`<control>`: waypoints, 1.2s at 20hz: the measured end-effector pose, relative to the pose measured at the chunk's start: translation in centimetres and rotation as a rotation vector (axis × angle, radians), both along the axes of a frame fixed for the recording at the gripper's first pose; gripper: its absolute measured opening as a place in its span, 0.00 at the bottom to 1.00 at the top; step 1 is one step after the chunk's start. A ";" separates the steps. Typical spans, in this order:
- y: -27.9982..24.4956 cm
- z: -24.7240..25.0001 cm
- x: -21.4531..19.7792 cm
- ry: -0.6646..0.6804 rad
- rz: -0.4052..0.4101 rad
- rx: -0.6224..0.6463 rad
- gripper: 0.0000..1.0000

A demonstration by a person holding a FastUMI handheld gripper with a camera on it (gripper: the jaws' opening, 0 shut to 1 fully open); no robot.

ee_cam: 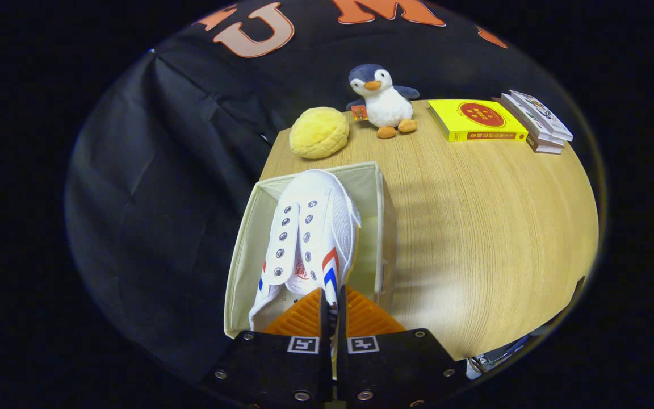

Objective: Open the storage box then place both shoes into the box .Put the left shoe in first, then the right shoe, with the right side of both shoes facing outward in a uniform manner.

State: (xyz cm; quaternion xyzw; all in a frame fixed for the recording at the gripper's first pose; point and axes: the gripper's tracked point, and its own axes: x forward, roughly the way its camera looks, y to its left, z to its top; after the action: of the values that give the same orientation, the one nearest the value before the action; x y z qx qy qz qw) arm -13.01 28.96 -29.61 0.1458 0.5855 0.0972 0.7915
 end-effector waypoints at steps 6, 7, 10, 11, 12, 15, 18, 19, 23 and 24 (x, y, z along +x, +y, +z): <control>0.6 -1.9 -0.2 0.051 0.004 -0.040 0.04; 1.0 -2.1 -0.3 0.060 0.008 -0.050 0.06; 2.0 -2.4 -0.1 0.058 0.027 -0.055 0.26; 2.1 -2.3 -0.2 0.055 0.042 -0.060 0.30; 2.3 -2.0 -0.3 0.055 0.055 -0.042 0.32; 1.8 -0.9 0.3 0.020 0.048 -0.017 0.42; 0.7 1.0 1.4 -0.052 0.047 0.013 0.50; 0.2 1.6 1.8 -0.081 0.044 0.021 0.56; -3.2 4.9 4.1 -0.229 0.011 0.036 0.68; -4.4 5.7 4.8 -0.271 0.001 0.032 0.70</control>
State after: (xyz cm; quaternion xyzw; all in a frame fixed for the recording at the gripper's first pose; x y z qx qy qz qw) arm -8.18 24.60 -23.88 0.1438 0.4717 0.1258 0.8608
